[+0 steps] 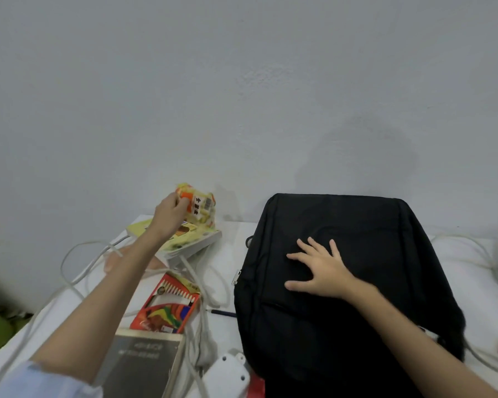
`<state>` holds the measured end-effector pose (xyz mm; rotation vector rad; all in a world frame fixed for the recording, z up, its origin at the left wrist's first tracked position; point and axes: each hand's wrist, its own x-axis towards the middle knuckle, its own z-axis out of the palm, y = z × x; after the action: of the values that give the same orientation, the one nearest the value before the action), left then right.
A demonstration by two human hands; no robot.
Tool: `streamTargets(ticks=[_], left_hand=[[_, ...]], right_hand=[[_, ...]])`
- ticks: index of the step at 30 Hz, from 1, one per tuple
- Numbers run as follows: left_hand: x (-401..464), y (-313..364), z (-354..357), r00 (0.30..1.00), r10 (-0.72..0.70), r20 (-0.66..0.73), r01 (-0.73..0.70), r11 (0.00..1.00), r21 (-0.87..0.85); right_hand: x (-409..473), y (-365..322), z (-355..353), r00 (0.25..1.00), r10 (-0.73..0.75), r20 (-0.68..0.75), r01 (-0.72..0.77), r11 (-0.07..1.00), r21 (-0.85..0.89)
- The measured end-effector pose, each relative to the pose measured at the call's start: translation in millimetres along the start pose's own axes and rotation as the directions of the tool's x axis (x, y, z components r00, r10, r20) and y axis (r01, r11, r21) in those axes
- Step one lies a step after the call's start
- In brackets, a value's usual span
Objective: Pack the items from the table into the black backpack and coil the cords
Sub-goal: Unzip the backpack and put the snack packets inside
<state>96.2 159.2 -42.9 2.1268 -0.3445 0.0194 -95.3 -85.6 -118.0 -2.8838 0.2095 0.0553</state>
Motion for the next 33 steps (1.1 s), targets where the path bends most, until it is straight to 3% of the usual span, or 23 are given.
streamTargets(ticks=[2,4,7,9,12,15,19,21,22,23,26,27,28,30,33], left_hand=[[-18,10,2,0.993,0.113,0.035,-0.11,0.991,-0.077],[-41,22,8,0.967,0.254,0.031,-0.246,0.956,-0.159],[-80,38,26,0.906,0.421,0.038,-0.393,0.873,-0.289],[-103,46,45,0.849,0.525,-0.052,-0.52,0.816,-0.254],[-134,58,73,0.613,0.778,-0.136,-0.79,0.607,-0.091],[-156,58,98,0.383,0.924,-0.017,-0.923,0.382,-0.033],[-174,54,130,0.017,0.969,0.247,-0.991,-0.015,0.129],[-174,52,144,-0.042,0.922,0.384,-0.985,-0.103,0.138],[-172,52,151,-0.018,0.898,0.439,-0.986,-0.089,0.14],[-171,55,156,0.048,0.858,0.511,-0.983,-0.05,0.176],[-169,71,161,0.525,0.586,0.617,-0.836,0.216,0.505],[-169,73,163,0.644,0.469,0.604,-0.759,0.296,0.58],[-170,75,166,0.72,0.353,0.597,-0.694,0.358,0.625],[-176,72,167,0.772,0.271,0.575,-0.631,0.433,0.643],[-186,54,159,0.724,0.228,0.651,-0.646,0.554,0.525]], right_hand=[[-21,13,-28,0.975,-0.028,0.222,0.005,0.995,0.104],[-51,32,-43,0.946,0.024,0.324,-0.026,1.0,0.0],[-85,54,-40,0.976,0.104,0.192,-0.078,0.987,-0.14],[-93,64,-32,0.998,0.062,0.007,-0.061,0.998,-0.031],[-94,69,-32,0.974,0.083,-0.213,-0.024,0.964,0.265],[-91,62,-46,0.878,0.251,-0.409,-0.015,0.866,0.5],[-85,47,-71,0.771,0.299,-0.562,0.041,0.858,0.513],[-85,41,-78,0.768,0.279,-0.577,0.055,0.868,0.493],[-86,39,-79,0.768,0.276,-0.578,0.059,0.868,0.493],[-88,38,-79,0.769,0.28,-0.574,0.056,0.866,0.497],[-96,36,-75,0.782,0.309,-0.541,0.048,0.836,0.546],[-99,36,-72,0.788,0.313,-0.531,0.043,0.831,0.554],[-102,37,-69,0.794,0.315,-0.52,0.034,0.831,0.555],[-106,39,-63,0.801,0.324,-0.503,0.012,0.832,0.555],[-111,45,-56,0.824,0.332,-0.458,-0.018,0.824,0.566]])
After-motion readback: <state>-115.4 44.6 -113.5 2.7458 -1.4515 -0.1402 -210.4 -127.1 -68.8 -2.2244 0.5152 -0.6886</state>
